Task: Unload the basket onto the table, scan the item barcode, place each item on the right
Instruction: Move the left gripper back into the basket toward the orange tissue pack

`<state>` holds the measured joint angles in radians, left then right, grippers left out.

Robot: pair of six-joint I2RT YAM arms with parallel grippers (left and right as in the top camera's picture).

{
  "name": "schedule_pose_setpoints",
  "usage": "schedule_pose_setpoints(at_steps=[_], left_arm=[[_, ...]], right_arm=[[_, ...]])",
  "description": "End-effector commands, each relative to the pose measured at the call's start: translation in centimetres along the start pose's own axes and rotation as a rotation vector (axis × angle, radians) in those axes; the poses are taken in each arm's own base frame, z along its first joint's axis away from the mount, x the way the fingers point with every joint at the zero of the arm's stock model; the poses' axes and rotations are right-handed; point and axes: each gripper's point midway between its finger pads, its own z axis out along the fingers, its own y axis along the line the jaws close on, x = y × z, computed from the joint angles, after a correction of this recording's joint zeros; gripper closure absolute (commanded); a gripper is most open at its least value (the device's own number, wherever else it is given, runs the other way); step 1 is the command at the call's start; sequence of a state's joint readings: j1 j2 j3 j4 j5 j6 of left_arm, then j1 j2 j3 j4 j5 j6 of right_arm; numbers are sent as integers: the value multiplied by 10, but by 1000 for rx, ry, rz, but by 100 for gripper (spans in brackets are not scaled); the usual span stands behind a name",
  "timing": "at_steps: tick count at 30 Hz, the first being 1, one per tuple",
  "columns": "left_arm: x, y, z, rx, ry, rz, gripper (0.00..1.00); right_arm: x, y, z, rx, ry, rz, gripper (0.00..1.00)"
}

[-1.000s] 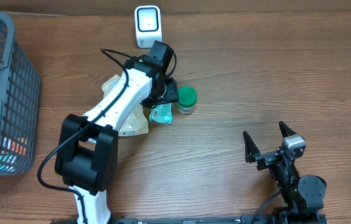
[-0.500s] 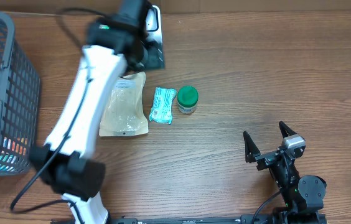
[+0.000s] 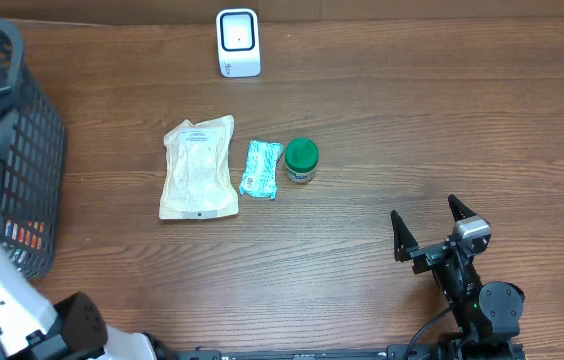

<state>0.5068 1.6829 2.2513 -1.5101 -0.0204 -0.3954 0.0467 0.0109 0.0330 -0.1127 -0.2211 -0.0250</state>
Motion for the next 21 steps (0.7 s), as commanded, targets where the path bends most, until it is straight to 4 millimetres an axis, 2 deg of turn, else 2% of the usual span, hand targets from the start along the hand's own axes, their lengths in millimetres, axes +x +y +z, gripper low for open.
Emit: schedule_pose_setpoints(at_steps=[1,4,8,19,21], left_arm=[[-10,47,9,-88,8,-78,21],[-9,83,37,-156,61,-157,21],[-1,110,75,-199,110,-217,23],[58,138,183,-229,204,-227,31],[65,141,195,-228,201,-227,32]], right_arm=[[0,1,0,-5,-8,4,0],[0,1,0,-5,-8,4,0],[0,1,0,-5,-8,4,0],[0,1,0,-5,-8,4,0],[0,1,0,-5,-8,4,0]])
